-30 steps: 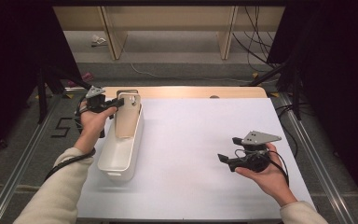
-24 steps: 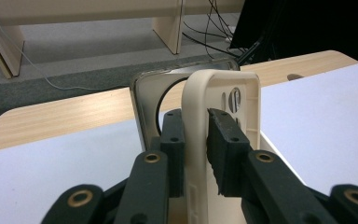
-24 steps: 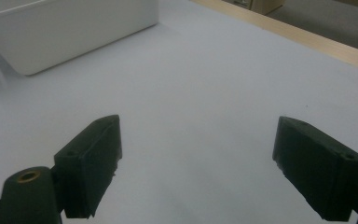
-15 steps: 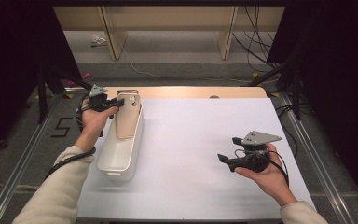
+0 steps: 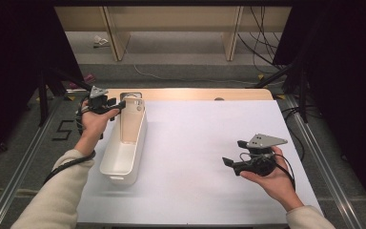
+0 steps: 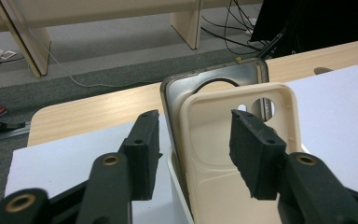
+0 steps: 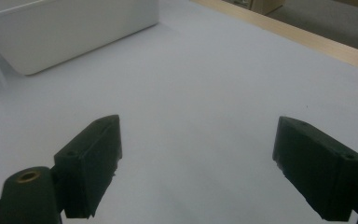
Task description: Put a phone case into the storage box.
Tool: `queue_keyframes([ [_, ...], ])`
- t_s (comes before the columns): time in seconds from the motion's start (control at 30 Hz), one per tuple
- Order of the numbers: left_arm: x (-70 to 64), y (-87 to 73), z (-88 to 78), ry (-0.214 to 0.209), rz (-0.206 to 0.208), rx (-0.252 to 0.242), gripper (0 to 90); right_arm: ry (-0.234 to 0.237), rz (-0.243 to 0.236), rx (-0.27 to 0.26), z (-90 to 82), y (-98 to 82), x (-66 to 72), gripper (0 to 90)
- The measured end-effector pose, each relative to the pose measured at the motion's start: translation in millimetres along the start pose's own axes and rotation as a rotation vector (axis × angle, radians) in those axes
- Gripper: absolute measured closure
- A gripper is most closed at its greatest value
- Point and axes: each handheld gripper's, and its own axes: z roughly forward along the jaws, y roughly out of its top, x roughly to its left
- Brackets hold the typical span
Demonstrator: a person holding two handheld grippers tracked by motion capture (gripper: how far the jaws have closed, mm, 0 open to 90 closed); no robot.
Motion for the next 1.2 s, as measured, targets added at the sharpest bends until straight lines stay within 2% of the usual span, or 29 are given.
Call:
queue_keyframes([
  [0.3,-3.7,2.1,-13.3,-0.027,-0.01,-0.006,42.7,-0.002,0.001,-0.001,0.1,0.0,0.0,16.3],
  [0.43,-5.8,0.4,-19.6,-0.049,-0.002,0.014,34.0,-0.002,0.003,0.0,0.1,-0.2,-0.2,16.3],
  [0.67,-11.4,-2.3,-32.4,-0.058,-0.011,0.02,15.9,0.0,0.003,0.003,0.4,-0.3,0.0,16.2],
  [0.83,-16.9,-6.1,-41.5,-0.073,0.004,0.02,11.8,-0.001,0.004,0.002,0.8,-0.4,0.2,16.2],
  [0.93,-18.2,-8.1,-44.7,-0.089,-0.003,0.016,10.1,-0.002,0.005,0.002,0.8,-0.4,0.1,16.2],
  [1.2,-27.6,-16.4,-61.1,-0.112,0.028,0.003,5.5,-0.001,0.009,0.001,1.2,-0.7,-0.3,16.2],
])
